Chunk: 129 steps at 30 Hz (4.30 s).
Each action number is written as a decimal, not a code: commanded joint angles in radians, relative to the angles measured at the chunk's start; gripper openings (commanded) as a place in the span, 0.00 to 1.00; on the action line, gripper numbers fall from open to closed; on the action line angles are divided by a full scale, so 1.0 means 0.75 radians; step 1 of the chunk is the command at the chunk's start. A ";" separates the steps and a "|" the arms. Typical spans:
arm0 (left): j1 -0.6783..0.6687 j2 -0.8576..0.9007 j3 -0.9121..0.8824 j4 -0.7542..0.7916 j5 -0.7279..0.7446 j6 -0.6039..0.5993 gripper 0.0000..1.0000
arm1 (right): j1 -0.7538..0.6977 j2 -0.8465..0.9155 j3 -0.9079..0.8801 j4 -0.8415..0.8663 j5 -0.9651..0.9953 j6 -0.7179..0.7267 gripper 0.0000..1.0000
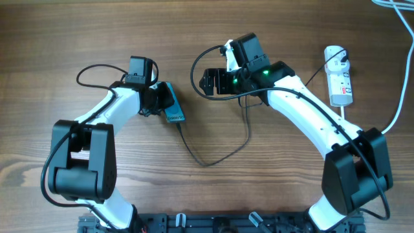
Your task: Plug charger to phone and switch on socket
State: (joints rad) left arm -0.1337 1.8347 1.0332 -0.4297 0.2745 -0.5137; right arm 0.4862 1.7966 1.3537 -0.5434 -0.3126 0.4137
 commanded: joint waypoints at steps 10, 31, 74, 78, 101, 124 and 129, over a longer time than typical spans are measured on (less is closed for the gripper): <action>0.000 0.015 -0.002 -0.086 -0.009 0.006 0.33 | 0.005 -0.027 0.017 0.002 0.014 -0.023 1.00; 0.000 0.015 -0.002 0.004 -0.025 0.006 0.45 | 0.005 -0.027 0.017 0.002 0.014 -0.024 1.00; 0.492 -0.081 0.071 0.070 -0.040 0.006 1.00 | 0.005 -0.027 0.018 0.086 0.002 0.331 0.72; 0.492 -0.081 0.071 0.069 -0.040 0.006 1.00 | 0.005 -0.027 0.017 0.094 -0.028 0.347 0.69; 0.492 -0.081 0.071 0.070 -0.040 0.006 1.00 | -0.678 0.023 0.889 -0.821 0.527 0.045 1.00; 0.493 -0.081 0.071 0.070 -0.040 0.006 1.00 | -1.244 0.281 0.664 -0.876 0.523 0.186 1.00; 0.492 -0.081 0.071 0.069 -0.040 0.006 1.00 | -1.243 0.281 0.510 -0.744 0.522 0.231 1.00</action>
State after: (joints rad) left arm 0.2314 1.7939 1.0718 -0.3775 0.2512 -0.5137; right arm -0.4458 1.9938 1.7981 -1.1427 0.0719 0.5533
